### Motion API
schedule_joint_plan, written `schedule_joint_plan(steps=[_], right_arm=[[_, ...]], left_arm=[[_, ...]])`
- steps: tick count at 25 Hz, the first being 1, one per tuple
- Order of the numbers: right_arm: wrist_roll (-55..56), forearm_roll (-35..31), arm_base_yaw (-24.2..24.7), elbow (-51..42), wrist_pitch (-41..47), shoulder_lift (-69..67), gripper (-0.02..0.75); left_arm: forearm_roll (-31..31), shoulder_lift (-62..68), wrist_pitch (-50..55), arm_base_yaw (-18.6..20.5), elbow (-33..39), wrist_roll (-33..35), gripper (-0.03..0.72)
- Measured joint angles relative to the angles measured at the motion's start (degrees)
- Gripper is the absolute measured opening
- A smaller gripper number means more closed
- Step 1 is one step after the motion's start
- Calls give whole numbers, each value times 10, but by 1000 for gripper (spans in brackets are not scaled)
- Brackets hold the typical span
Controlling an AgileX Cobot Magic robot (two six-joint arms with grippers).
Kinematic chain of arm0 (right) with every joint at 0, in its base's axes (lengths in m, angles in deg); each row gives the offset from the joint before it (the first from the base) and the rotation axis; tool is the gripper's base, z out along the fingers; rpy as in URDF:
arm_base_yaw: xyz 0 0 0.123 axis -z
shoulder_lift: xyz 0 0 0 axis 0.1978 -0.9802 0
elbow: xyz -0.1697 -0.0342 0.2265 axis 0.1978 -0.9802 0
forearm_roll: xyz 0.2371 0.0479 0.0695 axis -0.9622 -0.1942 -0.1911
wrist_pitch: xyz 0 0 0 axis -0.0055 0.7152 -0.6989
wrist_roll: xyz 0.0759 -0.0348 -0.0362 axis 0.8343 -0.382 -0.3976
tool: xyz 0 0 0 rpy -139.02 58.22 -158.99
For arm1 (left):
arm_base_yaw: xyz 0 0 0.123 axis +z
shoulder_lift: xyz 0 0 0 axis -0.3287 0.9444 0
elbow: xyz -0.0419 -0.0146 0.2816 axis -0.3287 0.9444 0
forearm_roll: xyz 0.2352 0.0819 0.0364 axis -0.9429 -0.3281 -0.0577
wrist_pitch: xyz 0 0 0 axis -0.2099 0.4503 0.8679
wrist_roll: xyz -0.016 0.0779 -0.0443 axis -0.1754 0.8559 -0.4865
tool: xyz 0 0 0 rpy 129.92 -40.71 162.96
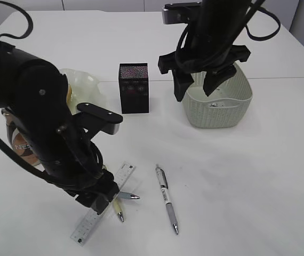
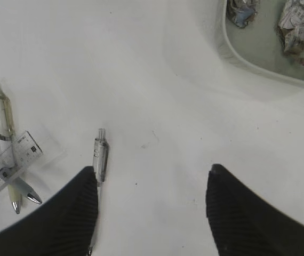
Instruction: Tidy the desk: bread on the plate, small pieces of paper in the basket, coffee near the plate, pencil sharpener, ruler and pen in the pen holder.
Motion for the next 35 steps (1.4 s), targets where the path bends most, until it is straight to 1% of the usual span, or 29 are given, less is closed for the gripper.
schedule_joint_plan(steps=[4, 14, 28, 35], right_arm=[[0, 0, 0, 0, 0, 0, 470], [-6, 0, 0, 0, 0, 0, 471], [-11, 0, 0, 0, 0, 0, 471], [-11, 0, 0, 0, 0, 0, 471]], left_arm=[[0, 21, -6, 0, -13, 8, 477], [0, 72, -7, 0, -14, 16, 476], [0, 78, -51, 0, -15, 20, 476], [1, 78, -56, 0, -15, 20, 476]])
